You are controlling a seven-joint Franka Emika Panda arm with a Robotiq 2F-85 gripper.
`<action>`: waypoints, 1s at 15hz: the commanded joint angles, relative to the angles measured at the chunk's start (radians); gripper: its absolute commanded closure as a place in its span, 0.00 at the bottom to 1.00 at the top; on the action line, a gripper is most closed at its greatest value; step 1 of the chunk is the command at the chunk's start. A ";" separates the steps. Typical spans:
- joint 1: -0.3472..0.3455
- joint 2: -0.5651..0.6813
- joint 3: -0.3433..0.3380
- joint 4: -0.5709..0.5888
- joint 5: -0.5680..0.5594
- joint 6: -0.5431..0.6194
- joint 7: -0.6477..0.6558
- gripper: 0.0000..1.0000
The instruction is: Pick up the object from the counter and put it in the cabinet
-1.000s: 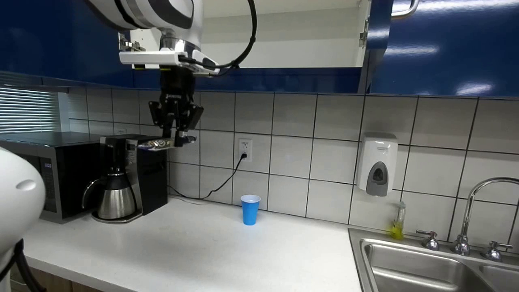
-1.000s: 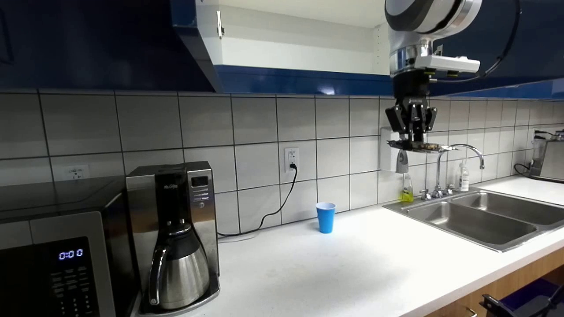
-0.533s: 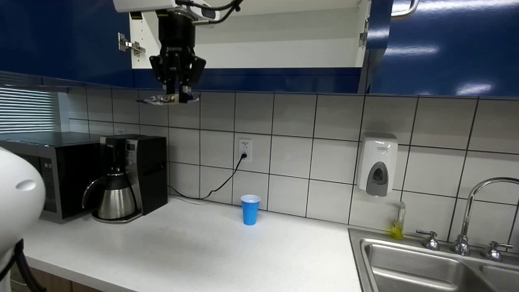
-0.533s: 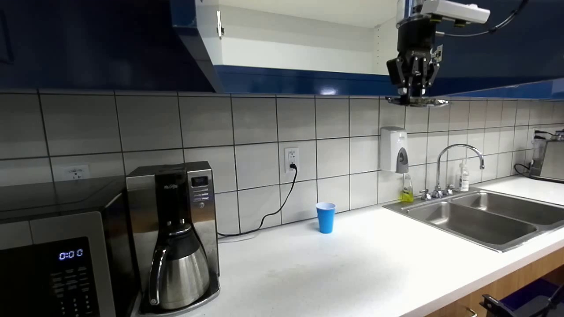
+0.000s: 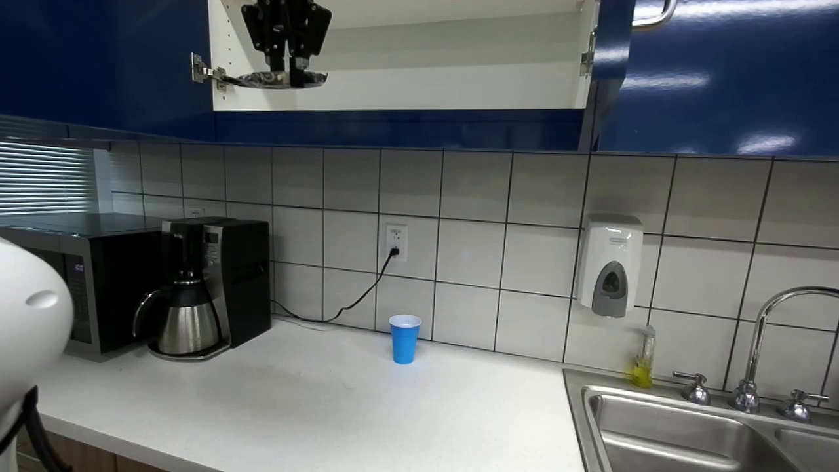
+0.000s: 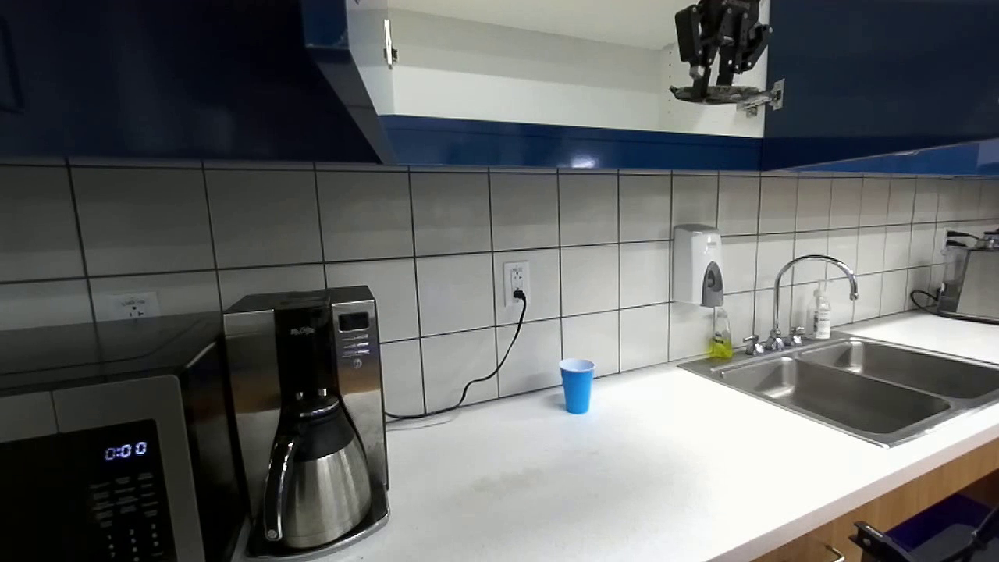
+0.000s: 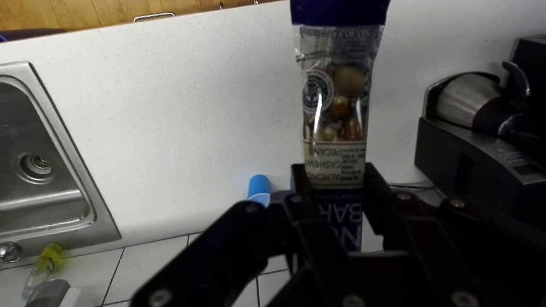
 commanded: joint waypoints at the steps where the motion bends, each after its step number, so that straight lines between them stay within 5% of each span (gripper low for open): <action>1: -0.020 0.098 0.018 0.151 0.042 -0.020 0.055 0.91; 7: -0.013 0.217 0.046 0.291 0.050 0.025 0.092 0.91; 15: -0.002 0.348 0.078 0.392 0.069 0.261 0.131 0.91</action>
